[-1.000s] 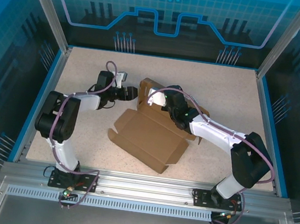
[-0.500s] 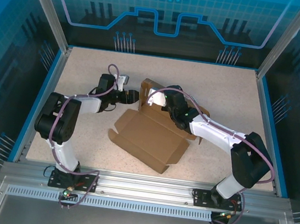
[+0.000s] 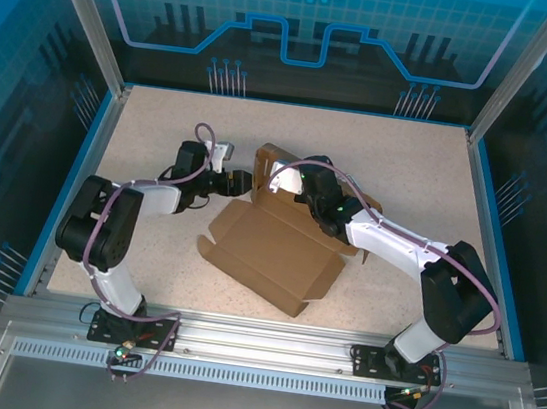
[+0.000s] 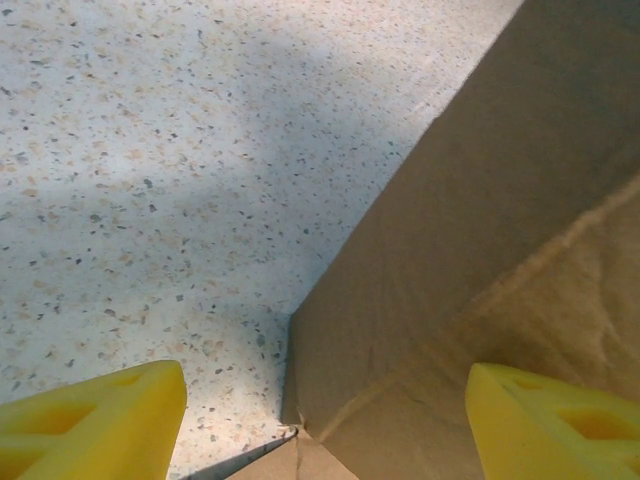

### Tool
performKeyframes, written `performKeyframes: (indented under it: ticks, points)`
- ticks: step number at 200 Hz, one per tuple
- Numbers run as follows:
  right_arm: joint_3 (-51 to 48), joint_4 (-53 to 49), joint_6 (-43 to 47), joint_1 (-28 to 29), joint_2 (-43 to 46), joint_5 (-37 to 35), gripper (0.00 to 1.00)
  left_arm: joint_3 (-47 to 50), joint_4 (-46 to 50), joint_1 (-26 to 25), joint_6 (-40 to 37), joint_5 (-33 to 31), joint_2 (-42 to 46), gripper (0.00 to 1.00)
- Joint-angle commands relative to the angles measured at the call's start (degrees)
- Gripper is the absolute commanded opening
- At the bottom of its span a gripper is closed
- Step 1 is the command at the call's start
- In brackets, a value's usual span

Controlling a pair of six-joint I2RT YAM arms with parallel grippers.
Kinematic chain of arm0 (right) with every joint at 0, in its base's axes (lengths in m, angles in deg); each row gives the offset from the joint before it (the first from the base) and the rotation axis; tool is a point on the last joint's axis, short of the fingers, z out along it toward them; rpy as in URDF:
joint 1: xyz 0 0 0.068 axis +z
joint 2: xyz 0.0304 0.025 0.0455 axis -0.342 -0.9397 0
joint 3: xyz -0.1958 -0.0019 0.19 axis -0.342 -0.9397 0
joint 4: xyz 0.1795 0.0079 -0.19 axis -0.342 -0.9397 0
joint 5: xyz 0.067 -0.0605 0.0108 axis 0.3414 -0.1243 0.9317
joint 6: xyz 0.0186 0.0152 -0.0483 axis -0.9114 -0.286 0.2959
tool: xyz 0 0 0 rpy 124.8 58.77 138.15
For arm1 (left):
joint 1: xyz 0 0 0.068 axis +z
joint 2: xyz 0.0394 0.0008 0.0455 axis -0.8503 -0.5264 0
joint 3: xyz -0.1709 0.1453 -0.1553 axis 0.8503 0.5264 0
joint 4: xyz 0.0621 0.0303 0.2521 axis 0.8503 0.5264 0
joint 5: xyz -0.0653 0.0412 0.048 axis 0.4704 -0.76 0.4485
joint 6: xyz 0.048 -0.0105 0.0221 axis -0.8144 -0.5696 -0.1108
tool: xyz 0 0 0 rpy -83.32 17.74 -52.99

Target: Fold the paper box

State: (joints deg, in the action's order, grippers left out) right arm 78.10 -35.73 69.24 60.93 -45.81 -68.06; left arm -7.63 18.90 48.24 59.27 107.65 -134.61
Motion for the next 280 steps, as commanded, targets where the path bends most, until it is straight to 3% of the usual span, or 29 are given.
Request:
performKeyframes:
  ticks: [1, 94, 147, 216, 280]
  points:
    - [1.96, -0.6, -0.64, 0.01, -0.28, 0.82, 0.0, 0.54, -3.4, -0.55, -1.25, 3.25, 1.52, 0.76]
    - [2.39, -2.29, -1.89, 0.11, 0.11, 1.84, 0.0, -4.62, -3.94, -1.5, -4.14, 5.1, -2.11, 0.81]
    - [2.71, -3.08, -2.53, 0.11, 0.46, 3.29, 0.0, -7.42, -2.73, -2.08, -6.64, 1.87, -4.93, 0.82]
    - [3.5, -5.76, -3.61, -0.41, 0.1, 4.97, 0.0, -8.72, -3.42, -3.43, -7.88, -4.01, -6.1, 0.76]
    - [3.81, -6.55, -4.69, -0.61, 0.34, 6.08, 0.0, -9.78, -2.64, -4.04, -8.72, -8.69, -6.97, 0.61]
